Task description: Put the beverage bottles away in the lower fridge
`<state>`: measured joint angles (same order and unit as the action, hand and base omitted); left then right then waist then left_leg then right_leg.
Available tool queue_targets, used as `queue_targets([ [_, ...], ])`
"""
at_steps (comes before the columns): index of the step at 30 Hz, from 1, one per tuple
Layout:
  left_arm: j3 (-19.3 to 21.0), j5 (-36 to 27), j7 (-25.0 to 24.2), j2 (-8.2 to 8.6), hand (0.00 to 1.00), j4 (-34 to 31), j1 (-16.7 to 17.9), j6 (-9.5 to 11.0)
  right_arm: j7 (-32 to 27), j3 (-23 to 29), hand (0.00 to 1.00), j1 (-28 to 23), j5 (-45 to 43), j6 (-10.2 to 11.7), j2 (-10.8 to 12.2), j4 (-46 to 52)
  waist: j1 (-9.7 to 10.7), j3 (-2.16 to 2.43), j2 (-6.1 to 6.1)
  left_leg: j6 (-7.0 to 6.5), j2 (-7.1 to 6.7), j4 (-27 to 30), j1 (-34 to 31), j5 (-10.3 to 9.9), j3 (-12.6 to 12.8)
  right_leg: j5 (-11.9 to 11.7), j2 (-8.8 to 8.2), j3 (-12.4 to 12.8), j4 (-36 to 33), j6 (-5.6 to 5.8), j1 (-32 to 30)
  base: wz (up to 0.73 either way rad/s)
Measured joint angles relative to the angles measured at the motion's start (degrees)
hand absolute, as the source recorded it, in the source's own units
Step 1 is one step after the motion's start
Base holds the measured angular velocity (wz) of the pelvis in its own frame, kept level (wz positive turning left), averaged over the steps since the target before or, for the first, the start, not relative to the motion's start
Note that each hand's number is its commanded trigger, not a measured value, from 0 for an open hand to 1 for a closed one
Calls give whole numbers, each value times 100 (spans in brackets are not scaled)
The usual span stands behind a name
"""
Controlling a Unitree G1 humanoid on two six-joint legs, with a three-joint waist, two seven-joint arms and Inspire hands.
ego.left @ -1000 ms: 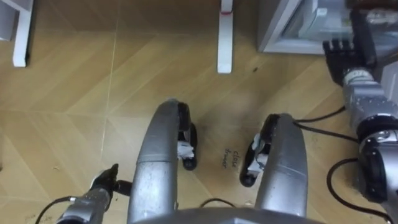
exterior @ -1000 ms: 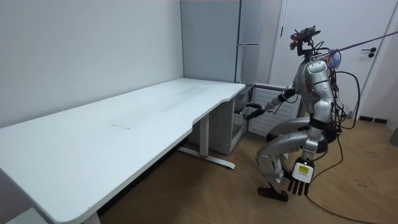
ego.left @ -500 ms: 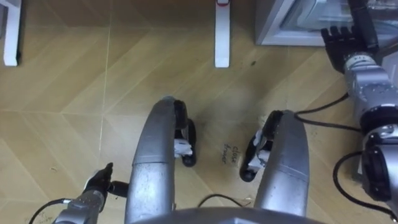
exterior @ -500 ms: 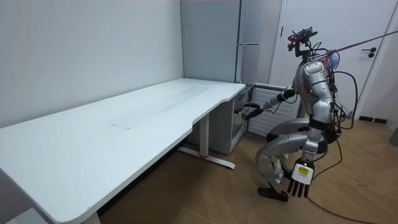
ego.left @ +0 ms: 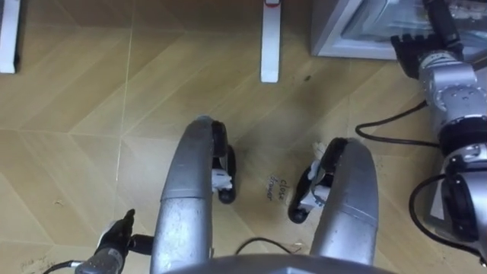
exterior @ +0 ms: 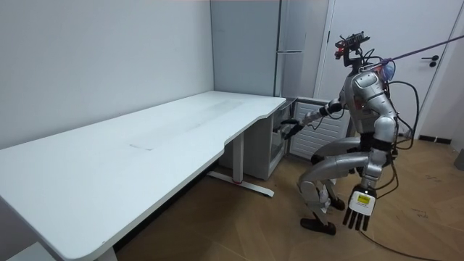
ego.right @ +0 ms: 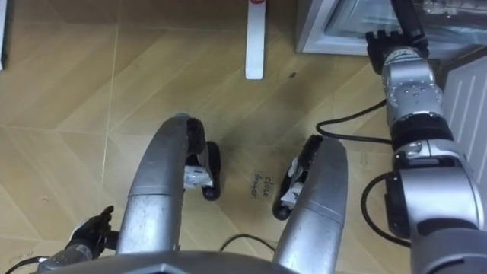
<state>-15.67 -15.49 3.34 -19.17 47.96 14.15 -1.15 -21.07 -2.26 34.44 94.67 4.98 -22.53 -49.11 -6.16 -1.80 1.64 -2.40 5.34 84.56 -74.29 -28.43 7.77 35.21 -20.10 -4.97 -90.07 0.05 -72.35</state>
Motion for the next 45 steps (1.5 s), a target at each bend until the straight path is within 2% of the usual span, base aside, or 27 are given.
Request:
queue_targets([
  [6, -2, -10, -4, -145, 0, -204, 422, 25, -634, -124, 0, 8, 1, 138, -73, 225, -70, 1, -3, 2, -20, -1, 78, -3, -17, 67, -64, -20, -44, -12, 85, 5],
  [10, -2, -18, -8, -321, 0, -190, 455, 32, -935, -246, 0, 8, 1, 161, -148, 293, -163, 1, -6, 22, -20, -6, 142, 5, -37, 115, -83, -66, -70, -70, 164, 2],
  [12, -1, -24, -8, -341, 0, -183, 455, 41, -1029, -282, 0, 9, 1, 159, -174, 315, -183, 1, -6, 38, -30, -28, 180, 14, -38, 129, -91, -73, -70, -89, 202, 3],
  [15, 10, -20, -8, -350, 0, -178, 457, 93, -1287, -282, 0, 26, 0, 157, -247, 490, -185, 0, -4, 92, -126, -95, 253, 44, -43, 176, -162, -98, -67, -103, 289, 13],
  [19, 17, 30, -8, -354, 0, -140, 515, 166, -1447, -287, 0, 180, -38, 158, -291, 489, -210, -2, -5, 108, -119, -141, 388, 38, -51, 271, -181, -154, -61, -119, 447, 7],
  [25, 21, 124, -25, -378, 0, -157, 606, 175, -1471, -327, 0, 443, -81, 162, -383, 534, -215, -3, -4, 175, -104, -174, 511, 11, -106, 343, -181, -241, -28, -126, 615, 2],
  [30, 9, 177, -32, -380, 0, -199, 609, 268, -1488, -502, 0, 466, -299, 161, -434, 624, -181, -6, -1, 188, -101, -225, 558, 10, -163, 349, -171, -318, 60, -135, 730, 0],
  [35, 15, 228, -18, -410, 0, -185, 612, 277, -1478, -527, 0, 467, -298, 161, -449, 684, -186, -10, 6, 185, -99, -341, 593, 38, -154, 286, -89, -304, 191, -64, 750, -1],
  [38, -3, 229, -13, -429, 0, -182, 611, 278, -1394, -600, 0, 464, -295, 138, -448, 657, -166, -15, 14, 169, -99, -413, 680, 49, -150, 257, -80, -358, 284, -63, 833, -3],
  [40, -24, 189, -14, -522, 0, -185, 612, 280, -1153, -729, 0, 463, -288, 105, -449, 470, -139, -51, 72, 156, -93, -508, 792, 67, -127, 233, -91, -382, 365, -64, 932, 0],
  [45, -31, 147, -7, -705, 0, -279, 624, 233, -767, -746, 0, 461, -285, -78, -458, 403, -14, -60, 90, 155, -45, -532, 785, 67, -144, 192, -75, -447, 459, -76, 968, -2],
])
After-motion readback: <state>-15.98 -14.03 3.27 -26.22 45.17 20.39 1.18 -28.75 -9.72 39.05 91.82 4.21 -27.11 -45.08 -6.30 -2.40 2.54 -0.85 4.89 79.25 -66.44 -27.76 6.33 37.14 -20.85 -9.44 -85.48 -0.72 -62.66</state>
